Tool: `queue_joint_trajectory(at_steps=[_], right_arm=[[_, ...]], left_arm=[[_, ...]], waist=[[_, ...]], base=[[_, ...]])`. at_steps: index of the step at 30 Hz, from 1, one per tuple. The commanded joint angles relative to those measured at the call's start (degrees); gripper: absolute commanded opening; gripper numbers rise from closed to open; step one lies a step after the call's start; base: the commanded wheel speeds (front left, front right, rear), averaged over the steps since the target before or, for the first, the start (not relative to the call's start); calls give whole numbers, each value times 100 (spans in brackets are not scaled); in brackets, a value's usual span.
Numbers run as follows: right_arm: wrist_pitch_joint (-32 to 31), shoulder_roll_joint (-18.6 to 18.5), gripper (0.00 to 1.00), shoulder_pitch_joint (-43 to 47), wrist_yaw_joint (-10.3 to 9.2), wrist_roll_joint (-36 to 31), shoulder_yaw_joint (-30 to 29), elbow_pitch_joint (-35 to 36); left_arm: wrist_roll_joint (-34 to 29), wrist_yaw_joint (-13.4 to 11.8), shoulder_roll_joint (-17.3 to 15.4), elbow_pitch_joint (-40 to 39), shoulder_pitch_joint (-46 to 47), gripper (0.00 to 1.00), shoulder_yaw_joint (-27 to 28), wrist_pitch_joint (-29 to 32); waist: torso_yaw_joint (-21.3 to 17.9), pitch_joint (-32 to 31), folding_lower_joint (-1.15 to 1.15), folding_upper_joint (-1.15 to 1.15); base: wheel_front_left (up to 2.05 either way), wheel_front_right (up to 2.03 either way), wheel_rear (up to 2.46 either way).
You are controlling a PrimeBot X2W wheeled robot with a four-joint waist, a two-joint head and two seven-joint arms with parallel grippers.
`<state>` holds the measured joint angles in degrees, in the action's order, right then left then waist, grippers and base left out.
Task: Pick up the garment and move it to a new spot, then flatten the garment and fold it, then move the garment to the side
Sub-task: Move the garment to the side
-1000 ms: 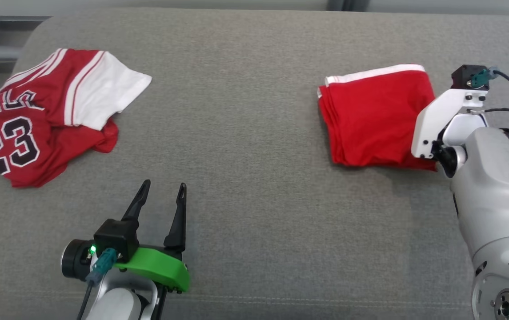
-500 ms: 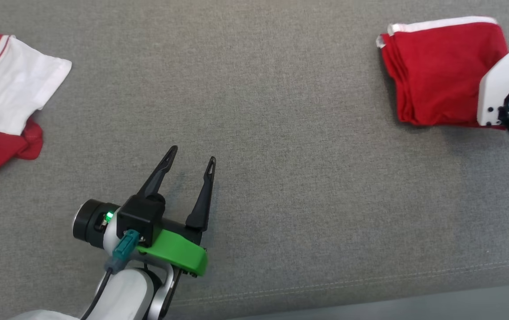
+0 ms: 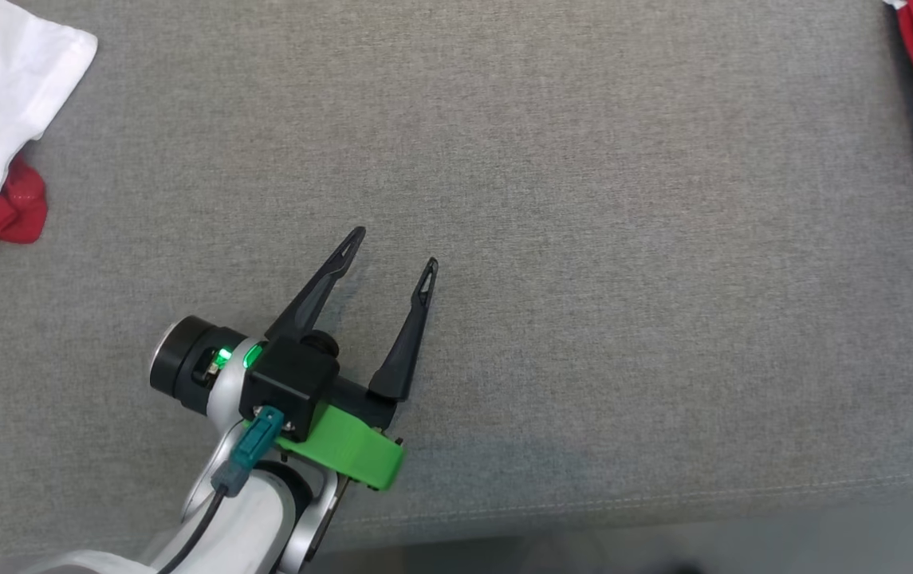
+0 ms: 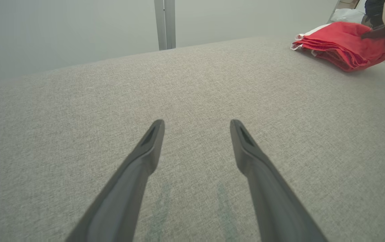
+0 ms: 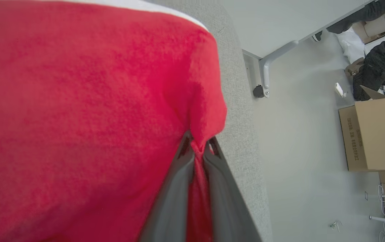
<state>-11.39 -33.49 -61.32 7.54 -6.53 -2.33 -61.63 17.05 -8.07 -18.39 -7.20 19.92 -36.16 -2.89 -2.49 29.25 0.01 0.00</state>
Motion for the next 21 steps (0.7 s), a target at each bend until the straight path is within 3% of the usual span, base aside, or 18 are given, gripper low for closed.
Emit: queue_joint_trajectory(at_steps=[1, 7, 8, 9, 15, 21], right_arm=[[92, -179, 0, -34, -10, -123, 22, -30], [212, -457, 0, -21, -10, -458, 79, -36], [238, -455, 29, -8, -10, -489, 72, -34], [255, -457, 97, 15, -10, -523, 45, -44], [511, -361, 100, 201, -11, -626, -250, -20], [1057, -69, 100, 665, -11, -455, -647, 42]], left_arm=[[-59, 3, -24, -75, 109, 100, -31, 34], [-136, -49, -90, -253, 95, 100, -94, 126], [-137, -57, -99, -267, 96, 100, -95, 137], [-132, -63, -106, -276, 97, 100, -95, 149], [-64, -49, -46, -201, 133, 100, -107, 64], [45, -101, 51, 138, -41, 100, -97, -124]], waist=[[176, 126, -1, 0], [250, 239, -1, 0], [250, 248, -1, 0], [248, 256, -1, 0], [265, 100, -1, 0], [316, -579, -1, 0]], base=[[0, 0, 0], [0, 0, 0], [0, 0, 0], [0, 0, 0], [0, 0, 0], [0, 0, 0]])
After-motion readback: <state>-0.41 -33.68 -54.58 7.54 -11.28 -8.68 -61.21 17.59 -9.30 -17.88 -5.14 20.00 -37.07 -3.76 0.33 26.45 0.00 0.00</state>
